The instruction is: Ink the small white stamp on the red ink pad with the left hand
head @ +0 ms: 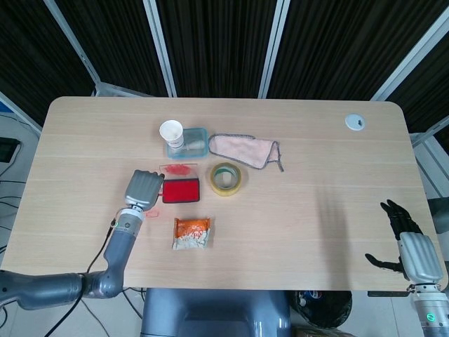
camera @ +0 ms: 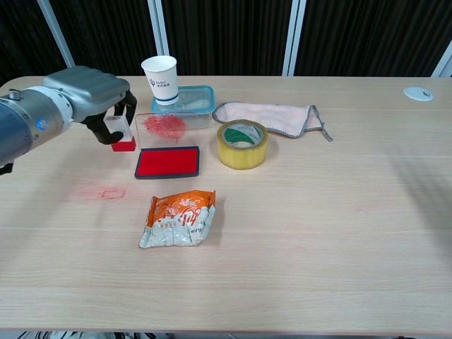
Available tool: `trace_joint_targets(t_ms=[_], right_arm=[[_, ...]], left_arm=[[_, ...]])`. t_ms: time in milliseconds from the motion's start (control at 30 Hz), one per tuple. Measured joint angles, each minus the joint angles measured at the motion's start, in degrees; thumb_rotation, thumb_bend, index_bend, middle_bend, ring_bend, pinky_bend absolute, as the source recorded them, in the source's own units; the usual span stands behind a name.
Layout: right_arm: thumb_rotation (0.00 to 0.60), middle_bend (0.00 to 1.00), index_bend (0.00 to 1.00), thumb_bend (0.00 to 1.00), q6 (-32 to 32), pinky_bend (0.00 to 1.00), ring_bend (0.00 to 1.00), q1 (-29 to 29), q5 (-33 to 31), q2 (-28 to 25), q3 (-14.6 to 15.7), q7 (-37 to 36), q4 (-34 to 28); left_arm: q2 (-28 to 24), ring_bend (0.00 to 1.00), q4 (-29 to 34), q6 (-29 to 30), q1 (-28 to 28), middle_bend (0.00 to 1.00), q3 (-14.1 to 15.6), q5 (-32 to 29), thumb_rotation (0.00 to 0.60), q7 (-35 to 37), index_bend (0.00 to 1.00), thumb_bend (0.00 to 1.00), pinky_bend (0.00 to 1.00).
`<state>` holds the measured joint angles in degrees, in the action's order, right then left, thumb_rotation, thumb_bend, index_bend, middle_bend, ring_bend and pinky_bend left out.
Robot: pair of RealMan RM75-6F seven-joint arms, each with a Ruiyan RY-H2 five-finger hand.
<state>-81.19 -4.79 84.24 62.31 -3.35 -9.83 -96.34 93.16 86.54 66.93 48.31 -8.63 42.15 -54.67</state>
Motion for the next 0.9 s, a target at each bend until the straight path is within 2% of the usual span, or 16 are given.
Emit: trace_joint_targets(t_ms=[167, 367, 667, 900], right_arm=[[0.6, 0.0, 0.0, 0.2, -0.17, 0.18, 0.0, 0.03, 0.19, 0.02, 0.0, -0.05, -0.03], [0.6, 0.0, 0.0, 0.2, -0.33, 0.18, 0.0, 0.07, 0.41, 0.07, 0.05, -0.09, 0.0], [0.6, 0.0, 0.0, 0.2, -0.44, 0.18, 0.0, 0.11, 0.43, 0.11, 0.04, -0.07, -0.03], [0.6, 0.0, 0.0, 0.2, -0.31, 0.18, 0.0, 0.04, 0.38, 0.12, 0.03, -0.04, -0.03]], left_arm=[[-1.62, 0.51, 1.98, 2.09, -2.79, 0.71, 3.01, 0.15, 0.6, -0.32, 0.69, 0.56, 0.59], [-1.2, 0.5, 1.51, 2.75, -4.57, 0.7, 5.58, 0.76, 0.6, -0.17, 0.68, 0.55, 0.58], [1.55, 0.48, -1.45, 2.72, -5.55, 0.68, 6.35, 1.6, 0.6, 0.56, 0.66, 0.53, 0.57], [3.25, 0.47, -3.85, 2.27, -5.68, 0.67, 5.87, 1.62, 0.6, 0.44, 0.64, 0.52, 0.56]])
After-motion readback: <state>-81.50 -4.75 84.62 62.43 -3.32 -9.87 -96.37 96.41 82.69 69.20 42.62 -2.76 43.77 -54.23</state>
